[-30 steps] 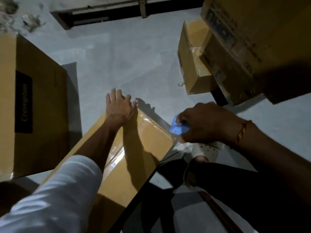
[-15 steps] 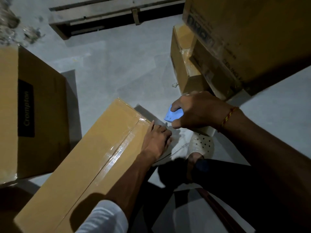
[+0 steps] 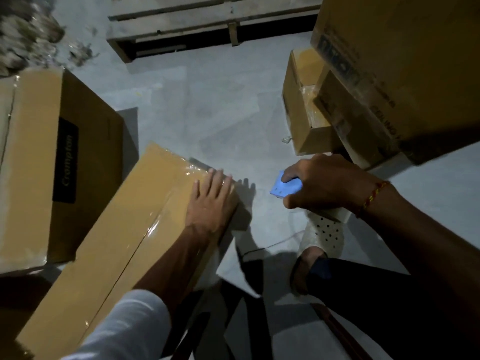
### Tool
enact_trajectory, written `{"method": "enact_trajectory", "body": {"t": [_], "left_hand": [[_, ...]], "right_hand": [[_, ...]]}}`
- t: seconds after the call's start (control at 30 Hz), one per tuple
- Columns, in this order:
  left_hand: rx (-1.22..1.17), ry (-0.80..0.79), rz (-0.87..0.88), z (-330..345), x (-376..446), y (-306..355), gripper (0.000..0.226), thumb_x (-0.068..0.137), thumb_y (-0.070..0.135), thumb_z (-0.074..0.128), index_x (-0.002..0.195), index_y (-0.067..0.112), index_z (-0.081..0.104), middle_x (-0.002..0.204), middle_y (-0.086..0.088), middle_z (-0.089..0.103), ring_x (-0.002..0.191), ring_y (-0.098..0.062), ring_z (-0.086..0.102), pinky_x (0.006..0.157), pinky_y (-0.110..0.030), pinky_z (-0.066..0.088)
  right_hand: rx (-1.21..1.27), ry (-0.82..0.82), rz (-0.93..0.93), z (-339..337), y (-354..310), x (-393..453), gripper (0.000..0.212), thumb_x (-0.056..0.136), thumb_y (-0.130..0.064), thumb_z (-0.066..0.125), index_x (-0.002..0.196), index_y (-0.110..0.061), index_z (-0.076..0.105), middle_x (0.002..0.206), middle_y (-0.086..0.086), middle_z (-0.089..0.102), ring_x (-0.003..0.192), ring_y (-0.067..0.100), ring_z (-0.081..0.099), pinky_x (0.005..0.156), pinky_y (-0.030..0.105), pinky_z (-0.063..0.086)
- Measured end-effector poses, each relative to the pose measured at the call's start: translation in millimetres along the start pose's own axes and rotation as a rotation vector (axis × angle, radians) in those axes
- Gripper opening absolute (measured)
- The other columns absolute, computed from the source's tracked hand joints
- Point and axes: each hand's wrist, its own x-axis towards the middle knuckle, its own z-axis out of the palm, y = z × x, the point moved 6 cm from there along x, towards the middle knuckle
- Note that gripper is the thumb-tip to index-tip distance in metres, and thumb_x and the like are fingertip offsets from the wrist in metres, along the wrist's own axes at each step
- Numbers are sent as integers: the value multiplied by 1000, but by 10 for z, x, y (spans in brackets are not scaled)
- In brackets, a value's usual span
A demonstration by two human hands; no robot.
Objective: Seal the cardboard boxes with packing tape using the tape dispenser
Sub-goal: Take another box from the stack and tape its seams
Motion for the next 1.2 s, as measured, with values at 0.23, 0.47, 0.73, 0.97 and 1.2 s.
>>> {"method": "enact_trajectory", "body": {"t": [0.23,0.47,0.73,0.97,1.2], "left_hand": [[-71,-89,-170,74,-43,-449,91,101,46,45,156,22,-23,163,-11,-29,150,-37,-21,119,-67,8],[-170,-63,-405,54,17,-1253,90,100,28,54,157,25,-14,165,-13,-20,151,-43,-9,113,-72,21],[-5,-240,-364,511,-1025,-905,112,85,20,73,158,31,-12,155,-21,-40,144,-53,-24,107,-80,20],[-8,-223,-379,530,-1071,-997,115,83,11,74,157,35,-11,155,-16,-43,146,-49,-26,110,-77,17],[-16,-250,-389,509,-898,-1372,103,91,32,69,157,37,-9,154,-14,-45,146,-47,-25,111,-76,18]], "right_hand": [[-25,-58,-10,109,-189,137,63,68,-64,63,127,-45,55,128,-5,61,114,22,57,80,29,36],[58,-12,-51,149,-507,232,63,74,-57,69,134,-44,53,140,-6,55,126,21,50,94,29,34],[36,-9,-117,133,-836,301,57,78,-48,68,133,-38,56,134,-3,61,118,26,56,94,32,42],[6,-23,-111,196,-914,320,55,74,-51,69,127,-39,60,129,-2,63,115,27,58,95,35,45],[-16,-54,-88,258,-859,295,62,75,-54,69,134,-42,54,140,-4,57,123,22,53,95,30,37]]}}
